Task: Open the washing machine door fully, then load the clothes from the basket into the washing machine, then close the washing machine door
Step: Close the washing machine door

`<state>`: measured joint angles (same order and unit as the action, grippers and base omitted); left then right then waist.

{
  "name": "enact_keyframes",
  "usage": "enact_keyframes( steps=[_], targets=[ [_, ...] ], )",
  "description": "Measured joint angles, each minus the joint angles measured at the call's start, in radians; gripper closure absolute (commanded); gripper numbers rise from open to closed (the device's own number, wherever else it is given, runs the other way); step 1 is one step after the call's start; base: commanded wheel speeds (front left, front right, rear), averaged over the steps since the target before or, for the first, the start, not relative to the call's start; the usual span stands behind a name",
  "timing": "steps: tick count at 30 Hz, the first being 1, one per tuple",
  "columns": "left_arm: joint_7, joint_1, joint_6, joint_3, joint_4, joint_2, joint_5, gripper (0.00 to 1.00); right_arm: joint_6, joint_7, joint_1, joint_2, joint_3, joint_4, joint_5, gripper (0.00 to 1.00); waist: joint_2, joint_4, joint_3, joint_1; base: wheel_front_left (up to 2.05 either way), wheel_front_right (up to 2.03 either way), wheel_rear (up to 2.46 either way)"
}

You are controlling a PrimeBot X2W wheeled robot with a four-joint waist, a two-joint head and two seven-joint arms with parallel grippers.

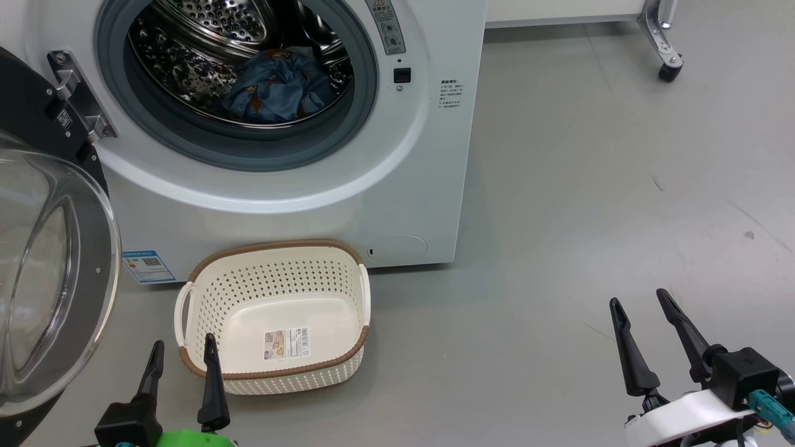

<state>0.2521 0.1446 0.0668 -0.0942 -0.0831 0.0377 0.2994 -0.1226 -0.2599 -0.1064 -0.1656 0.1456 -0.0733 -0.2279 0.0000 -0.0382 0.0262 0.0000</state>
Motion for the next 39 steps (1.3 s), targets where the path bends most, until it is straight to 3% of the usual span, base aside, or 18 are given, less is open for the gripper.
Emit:
enact_keyframes(
  steps=[16,39],
  targets=[
    [0.000,-0.001,0.001,-0.016,0.001,0.000,-0.007,0.00,0.000,0.000,-0.001,-0.002,-0.027,0.010,0.000,0.00,0.0000,0.051,0.010,0.0000,0.00,0.00,0.00],
    [0.000,-0.003,0.013,-0.037,-0.005,0.002,-0.001,0.00,0.000,0.000,0.002,-0.039,-0.009,0.018,0.000,0.00,0.0000,0.291,0.019,0.0000,0.00,0.00,0.00]
  ],
)
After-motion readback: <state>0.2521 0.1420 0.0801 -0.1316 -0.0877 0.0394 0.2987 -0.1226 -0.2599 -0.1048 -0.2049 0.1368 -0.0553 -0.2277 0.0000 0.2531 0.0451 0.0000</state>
